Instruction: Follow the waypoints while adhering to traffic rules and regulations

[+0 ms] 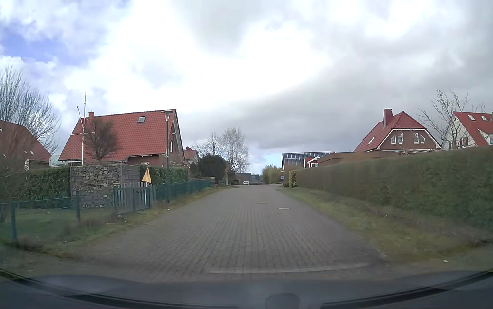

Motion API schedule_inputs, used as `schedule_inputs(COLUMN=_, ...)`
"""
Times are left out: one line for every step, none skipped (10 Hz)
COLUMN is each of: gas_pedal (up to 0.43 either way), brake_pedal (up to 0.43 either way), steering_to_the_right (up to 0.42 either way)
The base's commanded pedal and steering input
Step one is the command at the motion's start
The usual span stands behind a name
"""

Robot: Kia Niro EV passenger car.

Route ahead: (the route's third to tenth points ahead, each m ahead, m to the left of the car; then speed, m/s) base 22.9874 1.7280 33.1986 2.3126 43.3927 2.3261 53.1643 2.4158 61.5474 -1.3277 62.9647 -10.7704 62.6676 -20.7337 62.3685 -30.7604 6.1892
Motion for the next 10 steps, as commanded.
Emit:
schedule_inputs(gas_pedal=0.138, brake_pedal=0.000, steering_to_the_right=0.000)
schedule_inputs(gas_pedal=0.138, brake_pedal=0.000, steering_to_the_right=0.000)
schedule_inputs(gas_pedal=0.138, brake_pedal=0.000, steering_to_the_right=0.000)
schedule_inputs(gas_pedal=0.138, brake_pedal=0.000, steering_to_the_right=0.000)
schedule_inputs(gas_pedal=0.138, brake_pedal=0.000, steering_to_the_right=0.000)
schedule_inputs(gas_pedal=0.138, brake_pedal=0.000, steering_to_the_right=0.000)
schedule_inputs(gas_pedal=0.138, brake_pedal=0.000, steering_to_the_right=0.000)
schedule_inputs(gas_pedal=0.138, brake_pedal=0.000, steering_to_the_right=0.000)
schedule_inputs(gas_pedal=0.138, brake_pedal=0.000, steering_to_the_right=0.000)
schedule_inputs(gas_pedal=0.150, brake_pedal=0.000, steering_to_the_right=0.000)
